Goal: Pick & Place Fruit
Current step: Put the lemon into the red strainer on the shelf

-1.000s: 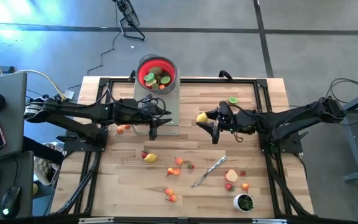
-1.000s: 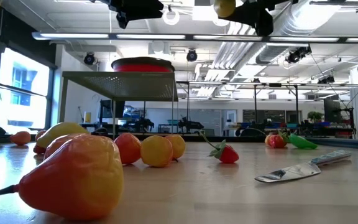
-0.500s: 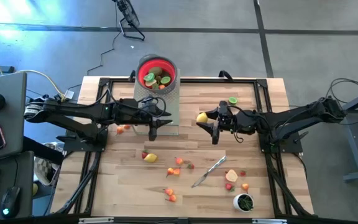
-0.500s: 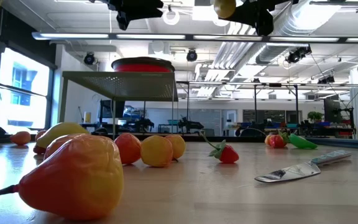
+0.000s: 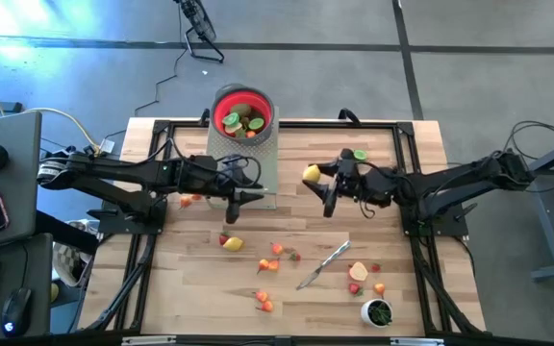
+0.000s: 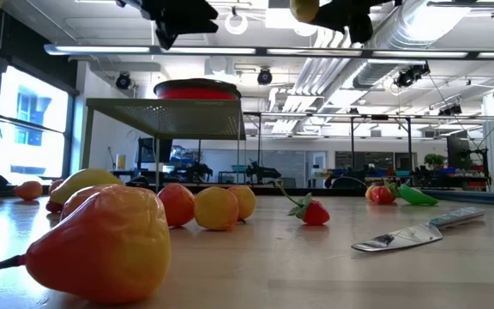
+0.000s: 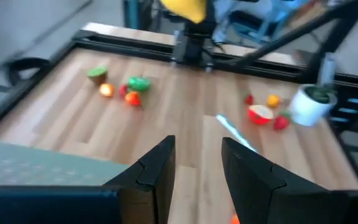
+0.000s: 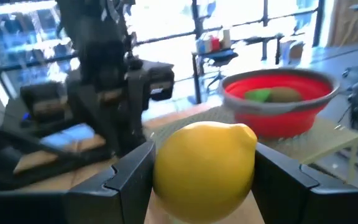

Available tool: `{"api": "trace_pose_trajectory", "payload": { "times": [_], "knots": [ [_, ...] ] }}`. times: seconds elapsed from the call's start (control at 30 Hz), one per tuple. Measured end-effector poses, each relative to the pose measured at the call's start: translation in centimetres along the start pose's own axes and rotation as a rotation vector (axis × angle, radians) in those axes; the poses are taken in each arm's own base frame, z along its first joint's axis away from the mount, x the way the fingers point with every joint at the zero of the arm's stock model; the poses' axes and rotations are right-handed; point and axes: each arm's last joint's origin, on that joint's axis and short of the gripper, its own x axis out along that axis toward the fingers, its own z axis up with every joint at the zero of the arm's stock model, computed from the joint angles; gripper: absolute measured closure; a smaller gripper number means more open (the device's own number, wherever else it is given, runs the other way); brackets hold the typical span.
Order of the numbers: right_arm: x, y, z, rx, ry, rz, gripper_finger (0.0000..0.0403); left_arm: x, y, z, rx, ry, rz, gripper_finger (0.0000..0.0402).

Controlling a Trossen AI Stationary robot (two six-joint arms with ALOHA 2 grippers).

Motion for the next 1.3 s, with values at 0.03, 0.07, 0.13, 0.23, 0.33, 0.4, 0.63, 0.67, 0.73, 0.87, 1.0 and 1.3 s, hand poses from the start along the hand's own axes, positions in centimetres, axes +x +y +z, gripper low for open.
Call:
{"api": "trace_pose_trajectory", "payload": {
  "times": [0.03, 0.07, 0.13, 0.23, 0.33, 0.4, 0.63, 0.67, 0.73, 0.87, 1.0, 1.3],
  "knots": [
    [0.1, -0.2, 0.2, 0.007, -0.016, -0.009, 0.0179, 0.0, 0.1, 0.0, 0.0, -0.003, 0.026, 0.0275],
    [0.1, -0.3, 0.4, 0.017, -0.031, -0.015, 0.0179, 0.0, 0.2, 0.0, 0.003, -0.002, 0.047, 0.0275],
    [0.3, -0.6, 0.4, 0.022, -0.036, -0.027, 0.0179, -0.1, 0.3, 0.0, 0.02, -0.006, 0.074, 0.0275],
    [0.5, -1.0, 0.3, 0.015, -0.022, -0.043, 0.0179, -1.3, 0.4, 0.2, 0.043, -0.058, 0.103, 0.0275],
    [0.7, -1.5, 0.5, 0.019, -0.034, -0.061, 0.0179, -2.7, 0.7, -0.7, 0.066, -0.117, 0.111, 0.0279],
    [0.8, -1.8, 0.6, 0.021, -0.039, -0.074, 0.0179, -3.5, 0.9, -1.4, 0.078, -0.156, 0.11, 0.0286],
    [2.0, -2.8, 1.2, 0.033, -0.114, 0.006, 0.0179, -6.7, 1.6, -3.9, 0.08, -0.223, 0.103, 0.0318],
    [2.3, -3.0, 1.1, 0.028, -0.12, 0.008, 0.0179, -7.1, 1.7, -4.2, 0.085, -0.238, 0.102, 0.0322],
    [3.2, -3.2, 0.8, 0.017, -0.15, 0.011, 0.0179, -8.0, 1.9, -4.7, 0.086, -0.272, 0.1, 0.0327],
    [4.9, -4.0, 0.0, 0.015, -0.191, 0.009, 0.0179, -9.9, 2.2, -5.7, 0.079, -0.343, 0.093, 0.0333],
    [6.7, -4.8, -0.3, 0.015, -0.21, -0.007, 0.0179, -11.5, 2.5, -6.7, 0.074, -0.387, 0.089, 0.0334],
    [12.0, -4.8, 2.0, -0.062, -0.157, 0.004, 0.0179, -14.1, 3.0, -7.8, 0.065, -0.383, 0.088, 0.0334]
  ]
}}
